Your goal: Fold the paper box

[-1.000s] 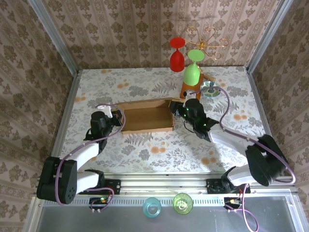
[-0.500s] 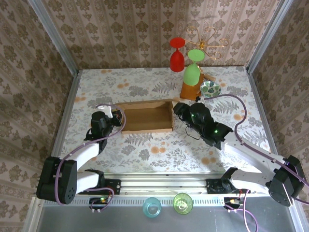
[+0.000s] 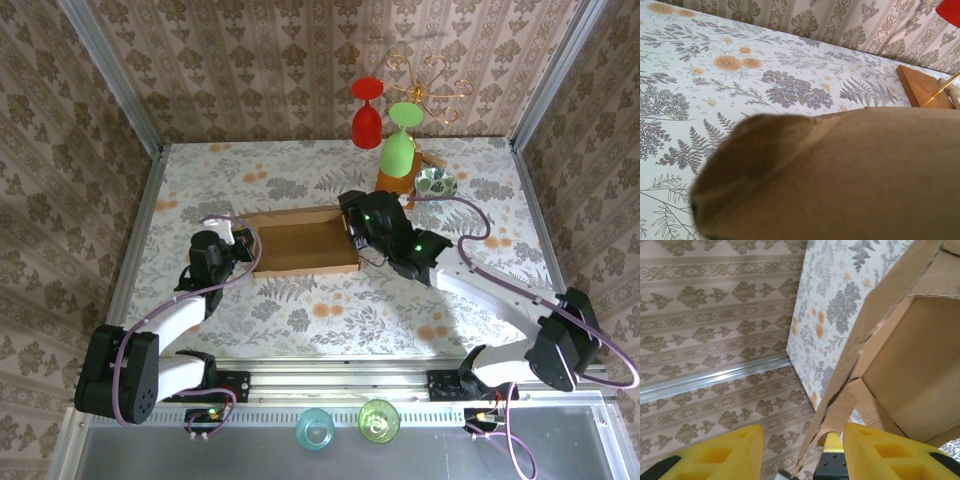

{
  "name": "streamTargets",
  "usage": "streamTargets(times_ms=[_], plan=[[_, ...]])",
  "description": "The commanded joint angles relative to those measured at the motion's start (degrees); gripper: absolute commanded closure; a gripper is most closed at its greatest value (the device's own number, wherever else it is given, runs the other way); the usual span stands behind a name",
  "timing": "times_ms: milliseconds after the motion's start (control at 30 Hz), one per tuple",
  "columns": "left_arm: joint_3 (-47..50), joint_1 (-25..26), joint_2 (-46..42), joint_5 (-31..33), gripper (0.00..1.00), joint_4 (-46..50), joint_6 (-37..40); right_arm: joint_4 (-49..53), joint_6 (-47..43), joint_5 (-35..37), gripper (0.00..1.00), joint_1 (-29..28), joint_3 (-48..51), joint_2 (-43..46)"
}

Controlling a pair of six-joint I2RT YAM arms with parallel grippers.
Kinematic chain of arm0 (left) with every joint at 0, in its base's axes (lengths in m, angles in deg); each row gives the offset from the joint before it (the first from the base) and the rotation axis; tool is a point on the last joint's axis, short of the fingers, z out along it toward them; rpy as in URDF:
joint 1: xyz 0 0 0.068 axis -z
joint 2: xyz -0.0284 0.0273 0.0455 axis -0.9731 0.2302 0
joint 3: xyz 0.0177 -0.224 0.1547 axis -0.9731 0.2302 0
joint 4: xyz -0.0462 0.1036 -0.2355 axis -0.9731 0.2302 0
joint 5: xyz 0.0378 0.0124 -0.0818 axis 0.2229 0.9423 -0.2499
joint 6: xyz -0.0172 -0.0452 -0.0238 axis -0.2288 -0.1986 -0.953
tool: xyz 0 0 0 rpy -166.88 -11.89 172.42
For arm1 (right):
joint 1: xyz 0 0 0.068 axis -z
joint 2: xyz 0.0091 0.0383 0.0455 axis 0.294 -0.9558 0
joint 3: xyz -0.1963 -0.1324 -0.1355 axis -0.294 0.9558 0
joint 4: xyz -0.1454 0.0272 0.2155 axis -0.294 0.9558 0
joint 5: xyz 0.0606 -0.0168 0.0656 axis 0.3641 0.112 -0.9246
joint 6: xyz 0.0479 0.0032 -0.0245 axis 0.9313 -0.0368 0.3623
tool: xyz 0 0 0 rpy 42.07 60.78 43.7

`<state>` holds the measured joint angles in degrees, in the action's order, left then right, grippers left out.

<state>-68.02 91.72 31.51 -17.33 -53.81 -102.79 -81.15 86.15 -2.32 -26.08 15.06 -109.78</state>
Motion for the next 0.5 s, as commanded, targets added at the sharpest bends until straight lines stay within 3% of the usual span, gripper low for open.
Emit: streamTargets(times_ms=[0,167,467], plan=[[0.86,0.53,-0.23,0.45,1.00,3.12,-0.65,1.03,4.58,1.76,0.55,-0.16,-2.34,-3.49],[0.98,0.62,-0.18,0.54,1.00,2.96,-0.95,1.71,4.33,1.31,0.62,0.70,-2.95,-5.69],[0.61,0.70,-0.12,0.20,0.98,3.06,-1.62,1.99,5.62,-0.96,0.90,1.53,1.62,-6.08]])
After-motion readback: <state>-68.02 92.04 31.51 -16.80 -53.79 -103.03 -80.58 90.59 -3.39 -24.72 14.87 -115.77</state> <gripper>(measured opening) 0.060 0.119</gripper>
